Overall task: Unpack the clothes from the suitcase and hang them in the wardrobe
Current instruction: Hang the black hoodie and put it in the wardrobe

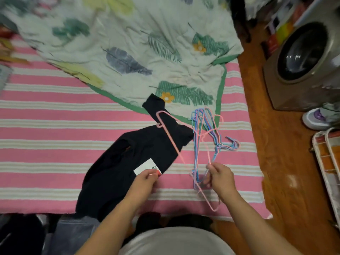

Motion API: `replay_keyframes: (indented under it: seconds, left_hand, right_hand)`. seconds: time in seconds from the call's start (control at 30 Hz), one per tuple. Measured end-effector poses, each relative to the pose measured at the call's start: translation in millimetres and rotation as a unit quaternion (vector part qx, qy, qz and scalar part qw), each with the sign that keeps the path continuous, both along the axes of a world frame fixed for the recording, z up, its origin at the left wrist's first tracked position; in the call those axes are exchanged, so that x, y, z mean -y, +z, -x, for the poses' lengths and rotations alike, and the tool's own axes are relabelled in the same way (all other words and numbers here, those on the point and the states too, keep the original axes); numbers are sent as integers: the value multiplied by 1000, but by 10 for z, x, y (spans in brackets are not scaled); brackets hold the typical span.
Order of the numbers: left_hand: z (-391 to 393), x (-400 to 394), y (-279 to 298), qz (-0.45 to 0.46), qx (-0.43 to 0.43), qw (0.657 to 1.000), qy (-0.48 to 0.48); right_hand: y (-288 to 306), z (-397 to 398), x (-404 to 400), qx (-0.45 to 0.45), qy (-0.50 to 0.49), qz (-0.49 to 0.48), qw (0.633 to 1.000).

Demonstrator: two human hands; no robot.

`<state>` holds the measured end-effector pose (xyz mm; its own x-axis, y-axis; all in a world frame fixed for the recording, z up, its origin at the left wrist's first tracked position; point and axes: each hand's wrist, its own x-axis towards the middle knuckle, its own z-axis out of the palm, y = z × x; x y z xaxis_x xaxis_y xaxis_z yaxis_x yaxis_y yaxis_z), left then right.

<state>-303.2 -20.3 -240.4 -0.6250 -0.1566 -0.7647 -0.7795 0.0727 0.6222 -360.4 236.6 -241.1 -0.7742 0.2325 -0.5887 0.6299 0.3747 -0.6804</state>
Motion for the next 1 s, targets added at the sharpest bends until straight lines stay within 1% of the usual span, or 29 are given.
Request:
replay_keyframes:
  seconds: [0.03,0.1,0.17,0.2,0.23,0.27,0.33,0.4,0.47,0.57,0.67,0.77,0.83,0.87,0.9,0.93,0.97,1.0]
  left_hand:
    - [27,22,124,-37,-1,999,4]
    - [57,39,328,-141,6,989,34]
    - [91,64,520,-248,-16,963,108]
    - [97,113,602,-280,-41,946,157]
    - [99,195,652,-290,-72,932,203]
    - [81,316,694,-272,-105,929,226]
    - [-19,611,726,-203,-135,947,209]
    - [-194,886,681,-158,-120,967,162]
    - [-338,952,659,-137,-88,981,110]
    - [-498,1023,589,-152,-71,981,95]
    - [-545,1132,417,-173,-47,983,38]
    - [-527,1446,31,-172,-24,985,-10]
    - [-479,1787,-347,-145,-4,989,-23]
    - [-439,1986,-559,-103,7,994,-29]
    - [-393,2215,-803,-27,17,999,-44]
    - [-340,2452,-1044,68,32,995,-66]
    - [-285,2693,-1309,150,49,984,-86]
    - [-229,2911,-1549,207,71,970,-102]
  right_hand:
    - [188,-36,179,9,-12,64,998]
    - [461,-75,583,9,-5,151,989]
    - [629,-124,1007,0,12,216,976]
    - [674,-157,1212,0,24,237,971]
    - [722,-199,1394,1,38,255,966]
    - [737,-235,1545,0,60,264,963]
    - [762,-252,1765,-2,104,269,957]
    - [789,-152,1951,12,100,294,950]
    - [854,8,2042,56,51,343,936]
    - [931,148,2342,95,29,344,934]
    - [803,176,2553,87,16,306,948]
    - [579,155,2602,89,-38,268,959]
    - [424,156,2570,88,-88,244,962]
    - [353,165,2531,81,-105,220,966]
    - [285,177,2495,72,-121,196,970]
    - [217,190,2454,60,-133,172,974]
    - [156,196,2406,48,-140,147,978]
    - [102,186,2355,38,-140,121,982]
